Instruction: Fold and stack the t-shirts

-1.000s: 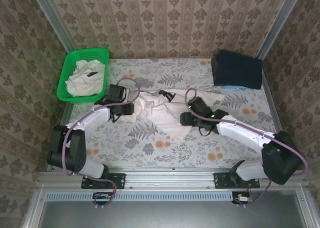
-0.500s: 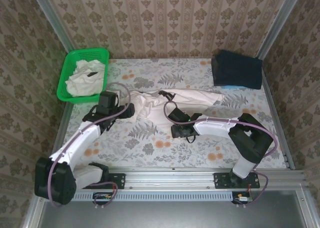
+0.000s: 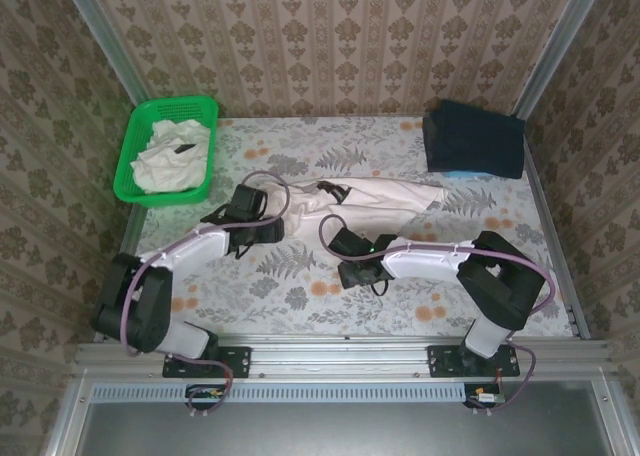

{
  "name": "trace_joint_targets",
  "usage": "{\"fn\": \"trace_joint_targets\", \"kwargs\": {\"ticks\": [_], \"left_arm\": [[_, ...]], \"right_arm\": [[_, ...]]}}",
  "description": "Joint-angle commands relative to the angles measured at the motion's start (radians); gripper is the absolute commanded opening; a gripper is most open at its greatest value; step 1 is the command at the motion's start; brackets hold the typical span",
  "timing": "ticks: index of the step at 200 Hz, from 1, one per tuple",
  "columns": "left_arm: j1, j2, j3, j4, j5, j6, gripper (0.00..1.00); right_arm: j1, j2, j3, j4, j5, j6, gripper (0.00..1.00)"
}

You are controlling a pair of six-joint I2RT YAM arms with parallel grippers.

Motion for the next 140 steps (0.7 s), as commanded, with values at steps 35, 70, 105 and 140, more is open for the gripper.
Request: {"fn": "trace_joint_targets", "kwargs": {"ticks": [35, 70, 105, 140], "left_arm": [[0.001, 0.045, 0.089, -0.012, -0.044, 0.016, 0.25], [0.001, -0.11, 0.088, -0.108, -0.059, 0.035, 0.11], [0.003, -0.318, 0.12, -0.266, -0.087, 0.072, 0.14], [0.013, -0.488, 0.152, -0.368, -0.08, 0.117, 0.01]], "right_arm": [[-0.001, 0.012, 0.005, -0.061, 0.092, 0.015, 0.45], [-0.02, -0.042, 0.019, -0.121, 0.138, -0.016, 0.16], [-0.09, -0.218, 0.018, -0.177, 0.19, -0.06, 0.0], [-0.165, -0.486, 0.053, -0.229, 0.238, -0.11, 0.0]]}}
